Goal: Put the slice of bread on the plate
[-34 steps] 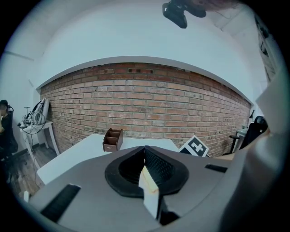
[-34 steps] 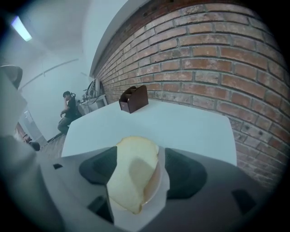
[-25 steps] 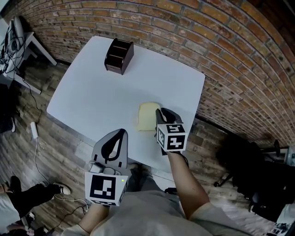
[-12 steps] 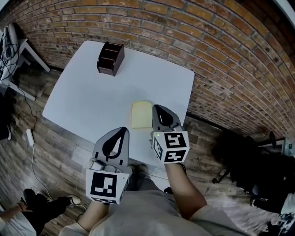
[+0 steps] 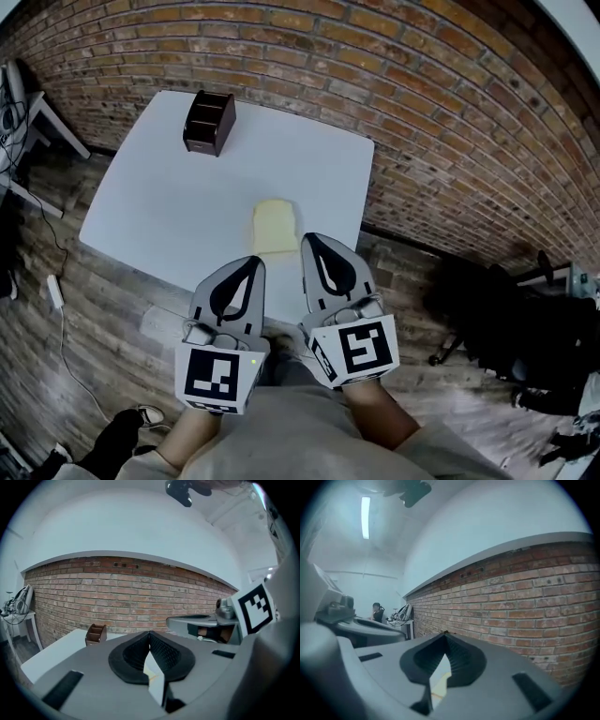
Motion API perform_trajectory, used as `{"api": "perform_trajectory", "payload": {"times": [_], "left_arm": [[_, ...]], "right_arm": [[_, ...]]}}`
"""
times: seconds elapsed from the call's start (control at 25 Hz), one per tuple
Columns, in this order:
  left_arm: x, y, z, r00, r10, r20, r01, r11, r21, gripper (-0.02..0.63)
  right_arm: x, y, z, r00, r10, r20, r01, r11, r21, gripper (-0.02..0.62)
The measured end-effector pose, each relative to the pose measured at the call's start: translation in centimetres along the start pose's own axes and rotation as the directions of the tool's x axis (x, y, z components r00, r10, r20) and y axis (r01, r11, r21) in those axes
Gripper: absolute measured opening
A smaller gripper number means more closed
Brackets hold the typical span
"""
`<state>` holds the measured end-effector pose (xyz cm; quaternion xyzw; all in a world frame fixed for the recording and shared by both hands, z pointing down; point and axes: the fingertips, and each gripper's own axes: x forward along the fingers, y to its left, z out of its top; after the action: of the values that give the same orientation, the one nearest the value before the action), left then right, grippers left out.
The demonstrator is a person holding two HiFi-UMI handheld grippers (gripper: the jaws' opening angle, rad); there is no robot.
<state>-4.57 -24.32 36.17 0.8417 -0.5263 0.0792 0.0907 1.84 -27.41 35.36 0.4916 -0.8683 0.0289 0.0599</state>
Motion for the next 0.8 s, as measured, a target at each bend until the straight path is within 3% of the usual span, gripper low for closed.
{"api": "perform_trajectory", "payload": {"times": [0.32, 0.8], "left_arm": [[-2.0, -1.5, 0.7, 1.0, -0.011, 0.023, 0.011, 1.0, 0.011, 0.011], [-3.9, -2.3, 0.5, 1.0, -0.007, 0.029, 0.006, 1.0, 0.018, 0.011]], "right_arm": [[-4.1, 3.2, 1.9, 0.998, 0.038, 0.048, -0.036, 0.999, -0.039, 0.008], [-5.4, 5.2, 0.3, 0.997, 0.076, 0.0, -0.076, 0.997, -0.033, 0.006]]}}
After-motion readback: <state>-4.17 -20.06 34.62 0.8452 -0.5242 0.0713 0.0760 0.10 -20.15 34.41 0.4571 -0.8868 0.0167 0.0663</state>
